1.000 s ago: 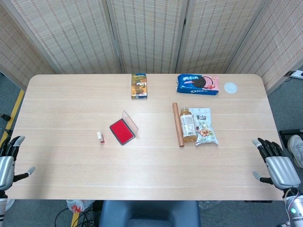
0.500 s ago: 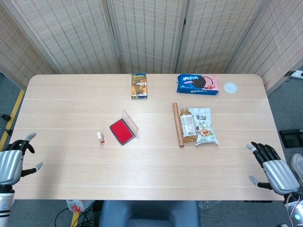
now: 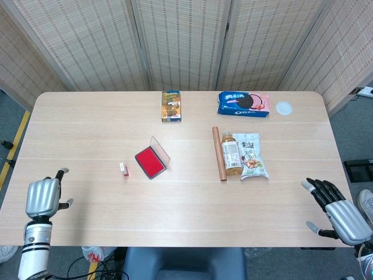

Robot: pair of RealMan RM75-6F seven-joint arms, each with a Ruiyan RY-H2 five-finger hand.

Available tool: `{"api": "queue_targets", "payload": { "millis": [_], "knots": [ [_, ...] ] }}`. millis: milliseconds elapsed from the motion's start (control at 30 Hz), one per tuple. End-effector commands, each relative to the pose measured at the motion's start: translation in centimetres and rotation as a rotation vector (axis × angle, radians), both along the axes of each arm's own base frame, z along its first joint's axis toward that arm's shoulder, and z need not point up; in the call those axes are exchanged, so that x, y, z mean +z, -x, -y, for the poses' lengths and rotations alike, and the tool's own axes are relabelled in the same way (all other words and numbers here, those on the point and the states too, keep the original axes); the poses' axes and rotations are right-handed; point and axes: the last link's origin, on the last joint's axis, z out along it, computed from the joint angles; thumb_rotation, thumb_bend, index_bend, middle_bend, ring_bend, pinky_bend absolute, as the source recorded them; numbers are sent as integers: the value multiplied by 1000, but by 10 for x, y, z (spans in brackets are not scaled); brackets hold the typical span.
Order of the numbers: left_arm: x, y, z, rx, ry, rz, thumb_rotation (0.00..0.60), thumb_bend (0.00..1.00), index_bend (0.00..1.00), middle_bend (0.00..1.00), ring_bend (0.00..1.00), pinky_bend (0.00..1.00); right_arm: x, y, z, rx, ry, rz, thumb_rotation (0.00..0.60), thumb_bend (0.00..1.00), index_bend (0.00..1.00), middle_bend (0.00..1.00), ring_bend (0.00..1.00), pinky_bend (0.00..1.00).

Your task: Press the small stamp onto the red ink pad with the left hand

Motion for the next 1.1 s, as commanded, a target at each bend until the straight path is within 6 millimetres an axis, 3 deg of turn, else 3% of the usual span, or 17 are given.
{"api": "queue_targets", "payload": {
  "millis": [33, 400, 767, 1100],
  "knots": [
    [-27, -21, -24, 49, 27, -66, 600, 170, 272, 805, 545, 651, 5, 1, -3, 15, 2, 17, 600, 244, 0, 0, 0, 0],
    [-62, -31, -66, 89, 72, -79, 600, 169, 283, 806, 547, 651, 14, 2, -12, 49, 6, 50, 600, 241, 0, 0, 0, 0],
    [-71, -32, -86, 177, 58, -62, 600, 170, 325, 816, 547, 651, 17, 4, -10, 49, 6, 59, 600, 240, 0, 0, 0, 0],
    [-92, -40, -104, 205, 105, -51, 600, 170, 333, 818, 547, 651, 21, 5, -12, 58, 14, 75, 600, 240, 0, 0, 0, 0]
  ]
}}
